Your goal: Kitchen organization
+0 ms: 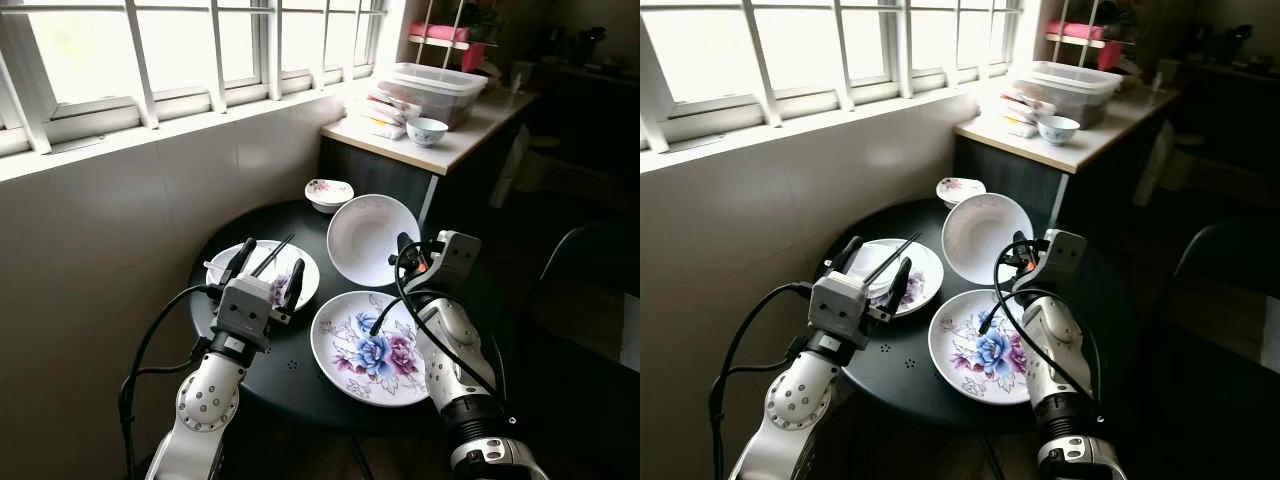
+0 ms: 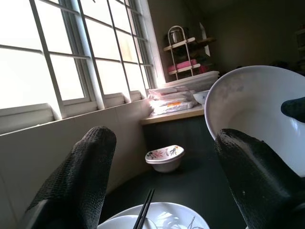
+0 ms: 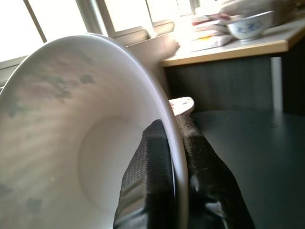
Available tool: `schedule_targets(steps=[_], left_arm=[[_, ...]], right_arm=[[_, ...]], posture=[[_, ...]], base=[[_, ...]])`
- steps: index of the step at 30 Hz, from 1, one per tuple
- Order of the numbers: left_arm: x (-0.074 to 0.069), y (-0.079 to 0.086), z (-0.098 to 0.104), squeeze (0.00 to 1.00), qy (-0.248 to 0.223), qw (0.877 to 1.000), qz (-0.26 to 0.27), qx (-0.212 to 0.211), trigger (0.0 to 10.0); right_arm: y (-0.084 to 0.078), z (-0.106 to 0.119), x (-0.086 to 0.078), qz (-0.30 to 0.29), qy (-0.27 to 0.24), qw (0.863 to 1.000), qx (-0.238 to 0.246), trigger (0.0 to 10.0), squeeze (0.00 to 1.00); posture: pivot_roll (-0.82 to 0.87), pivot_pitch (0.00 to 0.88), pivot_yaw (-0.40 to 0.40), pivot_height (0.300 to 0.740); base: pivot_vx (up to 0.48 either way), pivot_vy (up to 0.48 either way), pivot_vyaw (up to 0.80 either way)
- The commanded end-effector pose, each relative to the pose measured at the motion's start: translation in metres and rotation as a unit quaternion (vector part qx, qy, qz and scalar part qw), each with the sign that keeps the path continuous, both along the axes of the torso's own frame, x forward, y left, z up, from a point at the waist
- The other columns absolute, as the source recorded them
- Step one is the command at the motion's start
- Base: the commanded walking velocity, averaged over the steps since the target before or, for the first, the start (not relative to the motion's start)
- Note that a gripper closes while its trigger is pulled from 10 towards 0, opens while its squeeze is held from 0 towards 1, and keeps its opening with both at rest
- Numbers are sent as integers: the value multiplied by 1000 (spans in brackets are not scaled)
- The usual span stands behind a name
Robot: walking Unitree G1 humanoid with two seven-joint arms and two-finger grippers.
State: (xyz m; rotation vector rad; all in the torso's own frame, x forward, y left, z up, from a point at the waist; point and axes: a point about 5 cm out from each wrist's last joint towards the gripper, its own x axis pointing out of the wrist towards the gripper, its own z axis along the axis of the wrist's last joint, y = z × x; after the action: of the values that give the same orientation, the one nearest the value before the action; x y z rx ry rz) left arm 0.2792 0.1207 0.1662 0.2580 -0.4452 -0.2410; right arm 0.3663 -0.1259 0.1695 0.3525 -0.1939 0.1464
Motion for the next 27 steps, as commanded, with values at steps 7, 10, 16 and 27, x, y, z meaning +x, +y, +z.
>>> schedule_targets(steps=[7,10,16,27], left_arm=[[1,9,-7,0,33,999,23,-19,10000],[2,8,-6,0,31,999,24,-15,10000],[2,9,-6,0,32,999,25,-18,10000],[2,10,-5,0,30,999,29,-18,10000]], right_arm=[[17,19,-9,36,-72,996,-48,0,0],[18,20,-10,39,-76,995,-55,0,0],[24,24,-15,53,-97,991,-77,0,0],[27,20,-20,58,-103,988,-99,0,0]], posture=[[65,0,-62,740],[71,0,-67,740],[70,0,-67,740],[68,0,-64,740]], base=[[0,201,800],[0,476,800],[0,476,800],[0,330,800]])
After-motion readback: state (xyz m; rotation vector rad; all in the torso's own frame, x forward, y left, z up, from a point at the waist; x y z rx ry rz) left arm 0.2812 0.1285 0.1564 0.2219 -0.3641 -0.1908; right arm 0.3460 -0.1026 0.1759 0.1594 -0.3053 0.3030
